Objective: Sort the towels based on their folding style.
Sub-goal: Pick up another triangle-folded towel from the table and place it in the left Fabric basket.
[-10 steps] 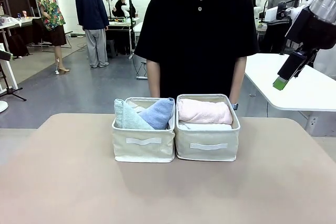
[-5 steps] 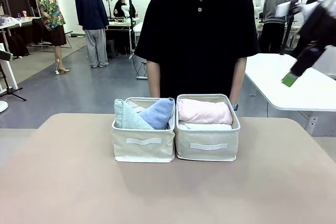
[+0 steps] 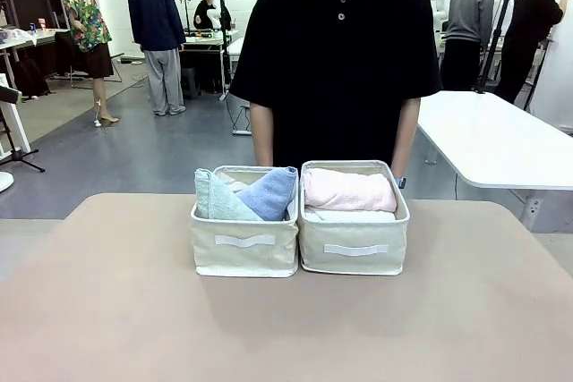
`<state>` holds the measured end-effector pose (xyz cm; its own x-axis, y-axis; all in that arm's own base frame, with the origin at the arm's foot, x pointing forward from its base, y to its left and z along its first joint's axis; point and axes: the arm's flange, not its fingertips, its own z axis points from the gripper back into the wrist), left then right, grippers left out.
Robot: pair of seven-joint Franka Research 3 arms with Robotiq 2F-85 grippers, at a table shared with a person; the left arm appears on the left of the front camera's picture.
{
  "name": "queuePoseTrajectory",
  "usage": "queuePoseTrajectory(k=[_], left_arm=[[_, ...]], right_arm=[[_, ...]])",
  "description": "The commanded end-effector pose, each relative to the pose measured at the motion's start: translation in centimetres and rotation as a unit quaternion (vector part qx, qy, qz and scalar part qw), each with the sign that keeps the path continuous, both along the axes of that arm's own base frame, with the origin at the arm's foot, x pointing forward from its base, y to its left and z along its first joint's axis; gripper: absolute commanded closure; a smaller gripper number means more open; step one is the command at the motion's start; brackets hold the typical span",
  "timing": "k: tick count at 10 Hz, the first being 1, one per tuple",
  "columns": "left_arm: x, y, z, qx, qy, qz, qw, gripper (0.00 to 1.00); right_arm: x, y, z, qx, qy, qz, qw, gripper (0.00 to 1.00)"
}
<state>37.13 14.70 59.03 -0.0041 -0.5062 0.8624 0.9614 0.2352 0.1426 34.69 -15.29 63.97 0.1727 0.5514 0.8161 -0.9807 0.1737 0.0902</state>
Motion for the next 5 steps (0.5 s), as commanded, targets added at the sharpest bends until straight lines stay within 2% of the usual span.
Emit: queuePoseTrajectory(k=[1,3,5], left_arm=[[0.0,0.0,0.0,-0.008,-0.011,-0.006,1.0,0.0],[0.0,0.0,0.0,-0.008,-0.011,-0.006,1.0,0.0],[0.0,0.0,0.0,-0.008,-0.011,-0.006,1.0,0.0]], right_arm=[[3.5,-2.7,-2.3,0.037,0.018,0.034,0.999,0.0],[3.8,-6.1,-5.1,0.089,-0.002,0.081,0.993,0.0],[3.5,-8.0,-5.8,0.111,-0.019,0.049,0.992,0.0]])
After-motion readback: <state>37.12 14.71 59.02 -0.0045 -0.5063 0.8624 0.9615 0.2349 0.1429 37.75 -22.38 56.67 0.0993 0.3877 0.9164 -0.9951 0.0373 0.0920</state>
